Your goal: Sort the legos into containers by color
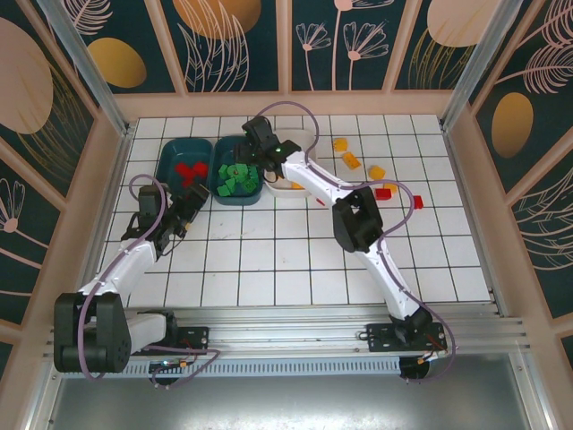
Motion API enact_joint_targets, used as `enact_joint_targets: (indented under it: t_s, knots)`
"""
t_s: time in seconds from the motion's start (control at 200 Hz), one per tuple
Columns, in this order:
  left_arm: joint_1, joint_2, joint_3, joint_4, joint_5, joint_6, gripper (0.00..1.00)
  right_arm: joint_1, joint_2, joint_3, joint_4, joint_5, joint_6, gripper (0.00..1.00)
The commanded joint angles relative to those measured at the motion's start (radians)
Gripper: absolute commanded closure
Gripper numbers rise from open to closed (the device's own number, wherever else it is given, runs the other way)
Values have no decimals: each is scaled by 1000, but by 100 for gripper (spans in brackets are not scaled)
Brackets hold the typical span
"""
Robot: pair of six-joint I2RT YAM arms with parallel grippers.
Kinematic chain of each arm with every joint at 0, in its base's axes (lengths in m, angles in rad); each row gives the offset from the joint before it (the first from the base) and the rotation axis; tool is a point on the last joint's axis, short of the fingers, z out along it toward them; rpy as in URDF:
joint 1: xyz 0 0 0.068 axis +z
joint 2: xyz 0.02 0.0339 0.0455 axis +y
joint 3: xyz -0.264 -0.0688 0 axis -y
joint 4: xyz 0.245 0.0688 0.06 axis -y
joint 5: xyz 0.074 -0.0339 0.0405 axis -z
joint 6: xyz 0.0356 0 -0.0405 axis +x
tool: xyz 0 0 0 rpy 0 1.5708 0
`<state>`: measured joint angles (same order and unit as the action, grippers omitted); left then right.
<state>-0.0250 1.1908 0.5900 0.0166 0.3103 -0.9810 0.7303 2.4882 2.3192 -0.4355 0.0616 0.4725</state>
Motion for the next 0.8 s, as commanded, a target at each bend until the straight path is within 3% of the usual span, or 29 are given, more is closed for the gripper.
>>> enact_joint_targets:
  t_s: [0.0, 0.14, 0.34, 0.611, 0.796]
  knots:
    - [3, -14, -1, 47, 81, 26, 1, -20, -82, -11, -47, 18, -32, 42]
    - [2, -13, -3, 120, 167, 13, 1, -83, -286, -301, 59, 112, -62, 42]
    - [-50, -13, -22, 228, 245, 11, 2, -305, -445, -616, 116, 170, -145, 42]
    - [-308, 113, 66, 325, 267, 31, 1, -480, -383, -675, 88, 218, -386, 39]
    - [-370, 161, 113, 330, 254, 35, 2, -532, -377, -740, 62, 268, -429, 34]
